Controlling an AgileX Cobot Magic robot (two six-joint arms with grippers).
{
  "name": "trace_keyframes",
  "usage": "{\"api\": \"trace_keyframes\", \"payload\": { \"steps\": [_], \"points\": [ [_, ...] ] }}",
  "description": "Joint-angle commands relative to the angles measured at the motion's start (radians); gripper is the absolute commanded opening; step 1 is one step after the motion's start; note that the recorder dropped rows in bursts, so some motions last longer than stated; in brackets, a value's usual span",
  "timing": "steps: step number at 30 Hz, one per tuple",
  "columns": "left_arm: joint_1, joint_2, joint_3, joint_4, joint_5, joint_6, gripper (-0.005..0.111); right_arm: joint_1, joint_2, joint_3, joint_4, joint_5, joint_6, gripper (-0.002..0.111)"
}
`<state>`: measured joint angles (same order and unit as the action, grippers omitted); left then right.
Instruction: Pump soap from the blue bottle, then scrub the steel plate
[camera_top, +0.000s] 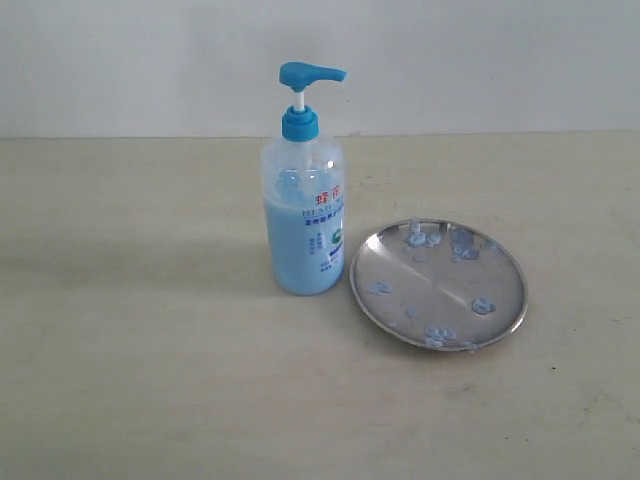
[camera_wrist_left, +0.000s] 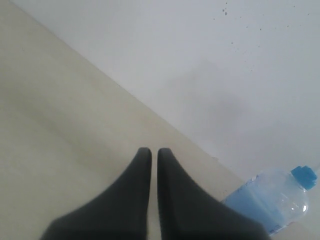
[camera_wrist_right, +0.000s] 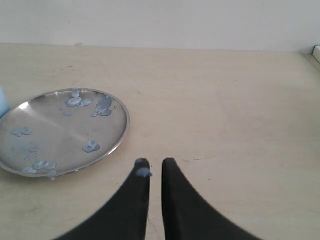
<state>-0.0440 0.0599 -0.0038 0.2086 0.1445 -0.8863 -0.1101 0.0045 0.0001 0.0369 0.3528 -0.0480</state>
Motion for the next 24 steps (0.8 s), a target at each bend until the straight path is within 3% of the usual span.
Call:
{"api": "trace_keyframes", "payload": {
  "steps": [1, 2, 4, 7, 8, 9, 12, 16, 24],
  "points": [
    [0.000, -0.004, 0.004, 0.056, 0.018, -0.003, 0.004, -0.007, -0.005, 0.000, 0.002, -0.012, -0.005, 0.000],
    [0.000, -0.004, 0.004, 0.079, 0.031, 0.016, 0.004, -0.007, -0.005, 0.000, 0.004, -0.012, -0.005, 0.000],
    [0.000, -0.004, 0.004, 0.022, 0.009, 0.226, 0.004, -0.007, -0.005, 0.000, 0.004, -0.012, -0.005, 0.000],
    [0.000, -0.034, 0.004, -0.390, -0.028, 1.103, 0.004, -0.007, -0.005, 0.000, 0.004, -0.012, -0.005, 0.000],
    [0.003, -0.060, 0.004, -0.485, 0.037, 1.265, 0.004, -0.007, -0.005, 0.000, 0.004, -0.012, -0.005, 0.000],
    [0.005, -0.060, 0.004, -0.505, 0.118, 1.316, 0.004, -0.007, -0.005, 0.000, 0.004, -0.012, -0.005, 0.000],
    [0.025, -0.060, 0.004, -0.509, 0.188, 1.292, 0.004, -0.007, -0.005, 0.000, 0.004, -0.012, -0.005, 0.000],
    [0.033, -0.060, 0.004, -0.505, 0.188, 1.048, 0.004, -0.007, -0.005, 0.000, 0.004, -0.012, -0.005, 0.000],
    [0.089, -0.060, 0.004, -0.501, 0.167, 1.082, 0.004, -0.007, -0.005, 0.000, 0.004, -0.012, -0.005, 0.000]
  ]
}}
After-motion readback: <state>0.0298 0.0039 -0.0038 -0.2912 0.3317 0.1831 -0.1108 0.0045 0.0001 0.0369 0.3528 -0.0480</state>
